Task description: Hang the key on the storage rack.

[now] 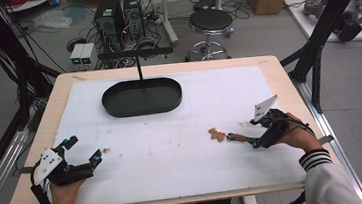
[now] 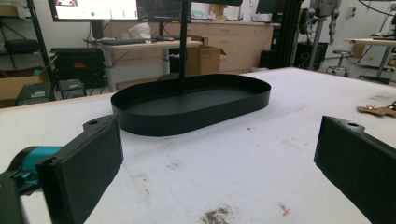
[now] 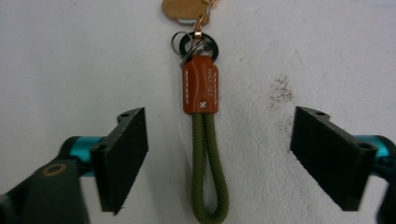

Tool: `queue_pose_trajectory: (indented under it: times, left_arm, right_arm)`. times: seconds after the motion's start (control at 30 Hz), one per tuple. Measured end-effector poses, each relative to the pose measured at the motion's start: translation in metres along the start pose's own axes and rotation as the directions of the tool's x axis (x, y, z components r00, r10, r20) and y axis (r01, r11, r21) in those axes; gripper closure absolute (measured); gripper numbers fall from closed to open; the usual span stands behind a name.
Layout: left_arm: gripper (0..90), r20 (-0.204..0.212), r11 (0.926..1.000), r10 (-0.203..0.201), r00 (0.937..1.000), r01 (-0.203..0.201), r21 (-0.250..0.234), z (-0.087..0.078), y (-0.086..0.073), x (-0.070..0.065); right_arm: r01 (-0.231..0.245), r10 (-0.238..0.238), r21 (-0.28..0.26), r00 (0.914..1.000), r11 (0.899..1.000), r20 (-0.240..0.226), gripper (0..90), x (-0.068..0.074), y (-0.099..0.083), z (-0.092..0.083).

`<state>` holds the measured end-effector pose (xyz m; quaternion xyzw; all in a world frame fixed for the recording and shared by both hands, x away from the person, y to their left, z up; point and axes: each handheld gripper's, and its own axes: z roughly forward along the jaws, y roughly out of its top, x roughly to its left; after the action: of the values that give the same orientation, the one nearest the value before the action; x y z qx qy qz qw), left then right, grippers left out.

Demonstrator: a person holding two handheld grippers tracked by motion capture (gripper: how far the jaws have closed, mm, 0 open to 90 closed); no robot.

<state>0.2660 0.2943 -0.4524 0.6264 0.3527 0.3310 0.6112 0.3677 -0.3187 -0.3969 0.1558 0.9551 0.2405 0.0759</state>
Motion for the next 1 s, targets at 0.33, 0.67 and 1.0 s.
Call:
queue_pose_trajectory:
  times: [0.33,0.67,1.0]
  left_arm:
    - [1.7,-0.001,1.0000,-0.001,1.0000,0.001,0.001,0.000,0.000,0.000]
    - [1.7,0.000,1.0000,0.000,1.0000,0.000,0.003,0.000,0.000,0.000]
    - [1.7,-0.001,1.0000,0.000,1.0000,0.000,0.003,0.000,0.000,0.000]
  right_arm:
    - [0.003,-0.001,0.092,0.9998,0.996,-0.021,37.2,-0.003,0.001,0.009]
    - [0.035,-0.028,0.147,0.9986,0.989,-0.044,49.0,-0.004,0.007,0.009]
    - [0.050,-0.040,0.181,0.9975,0.982,-0.059,55.5,-0.003,0.007,0.012]
